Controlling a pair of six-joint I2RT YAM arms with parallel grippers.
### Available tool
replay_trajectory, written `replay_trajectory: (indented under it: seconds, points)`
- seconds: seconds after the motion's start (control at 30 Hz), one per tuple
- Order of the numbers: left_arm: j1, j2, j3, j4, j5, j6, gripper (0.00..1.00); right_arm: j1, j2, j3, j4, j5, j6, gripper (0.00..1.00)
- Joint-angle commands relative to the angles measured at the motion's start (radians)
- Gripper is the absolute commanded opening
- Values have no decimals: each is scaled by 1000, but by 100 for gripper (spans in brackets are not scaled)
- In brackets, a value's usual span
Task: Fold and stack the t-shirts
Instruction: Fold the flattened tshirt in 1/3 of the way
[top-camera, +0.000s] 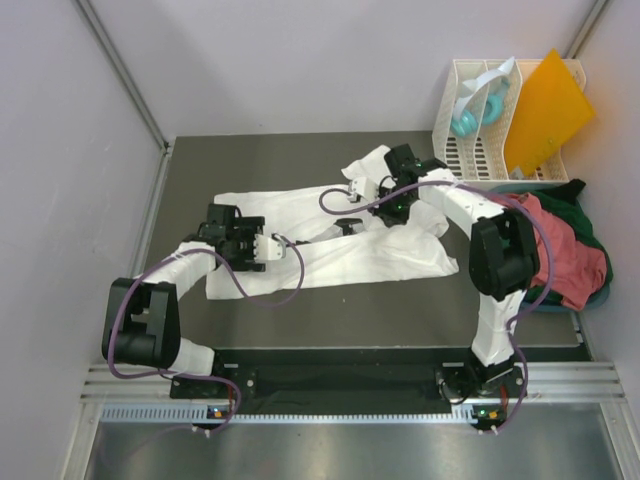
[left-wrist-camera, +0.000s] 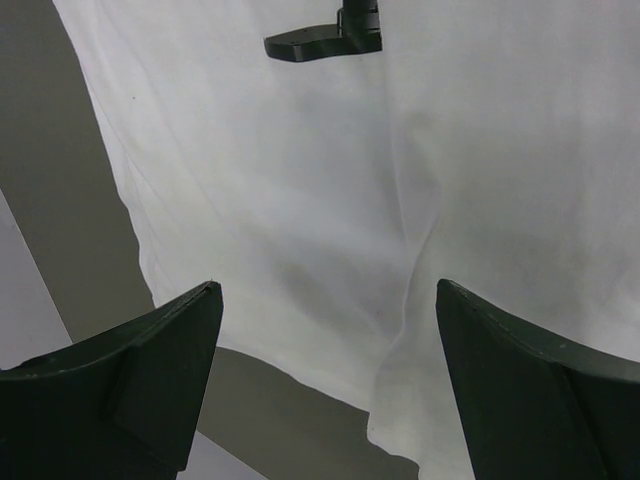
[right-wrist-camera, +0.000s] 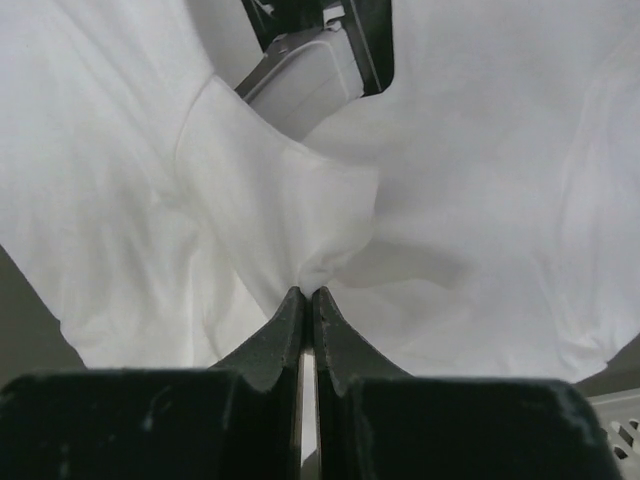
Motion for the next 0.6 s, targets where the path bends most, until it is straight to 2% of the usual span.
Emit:
replay_trajectory:
  seconds: [0.0,0.57]
  points:
    - [-2,-13,4,30,37,16,92,18,-39,-39,38,26,-15,0]
    - [-4,-7,5,39,46,10,92,82,27,14,282,122,16,0]
